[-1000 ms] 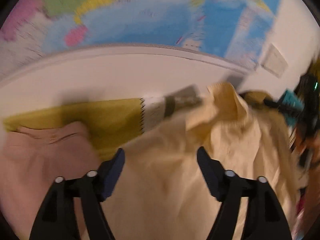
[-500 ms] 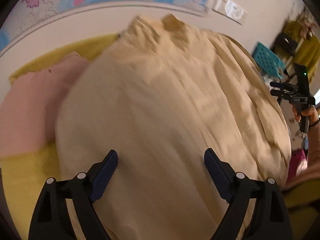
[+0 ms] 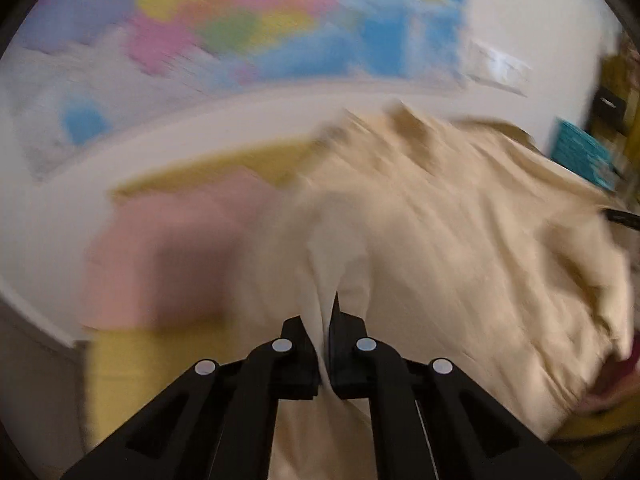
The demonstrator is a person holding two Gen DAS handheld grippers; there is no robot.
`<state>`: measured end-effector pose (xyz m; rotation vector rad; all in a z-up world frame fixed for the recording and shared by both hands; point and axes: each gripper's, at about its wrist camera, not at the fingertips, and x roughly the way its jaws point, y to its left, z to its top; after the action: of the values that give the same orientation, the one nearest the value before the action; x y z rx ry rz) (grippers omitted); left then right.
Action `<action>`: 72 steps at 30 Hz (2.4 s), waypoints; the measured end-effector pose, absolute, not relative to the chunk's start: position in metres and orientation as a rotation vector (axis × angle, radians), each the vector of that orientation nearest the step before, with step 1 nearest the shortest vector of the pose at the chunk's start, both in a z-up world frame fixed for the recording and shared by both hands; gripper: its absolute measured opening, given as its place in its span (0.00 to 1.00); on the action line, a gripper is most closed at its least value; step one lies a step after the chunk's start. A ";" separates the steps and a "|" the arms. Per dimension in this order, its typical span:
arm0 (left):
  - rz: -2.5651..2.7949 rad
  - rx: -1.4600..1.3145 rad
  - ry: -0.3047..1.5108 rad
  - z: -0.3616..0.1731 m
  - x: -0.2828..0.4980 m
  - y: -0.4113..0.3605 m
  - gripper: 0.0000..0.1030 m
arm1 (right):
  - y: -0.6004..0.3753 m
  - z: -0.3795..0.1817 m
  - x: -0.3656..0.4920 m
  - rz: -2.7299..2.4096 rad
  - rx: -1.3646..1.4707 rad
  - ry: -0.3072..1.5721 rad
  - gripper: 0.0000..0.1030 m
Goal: Fold large clothes
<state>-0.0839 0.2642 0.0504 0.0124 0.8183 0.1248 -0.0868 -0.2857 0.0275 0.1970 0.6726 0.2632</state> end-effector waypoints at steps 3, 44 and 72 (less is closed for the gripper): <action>0.324 0.055 0.810 0.054 -0.076 0.299 0.07 | -0.306 0.047 -0.072 0.216 0.209 0.639 0.03; -0.314 -0.141 0.696 0.023 -0.033 0.189 0.76 | -0.110 0.135 -0.102 0.626 -0.142 0.801 0.06; -0.253 -0.152 0.972 -0.059 -0.002 0.201 0.49 | -0.200 -0.010 0.083 0.156 0.240 0.856 0.79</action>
<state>-0.0016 0.2008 -0.0589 -0.1521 0.9724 -0.2529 0.0833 -0.2000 -0.0100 0.2396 0.8556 0.1564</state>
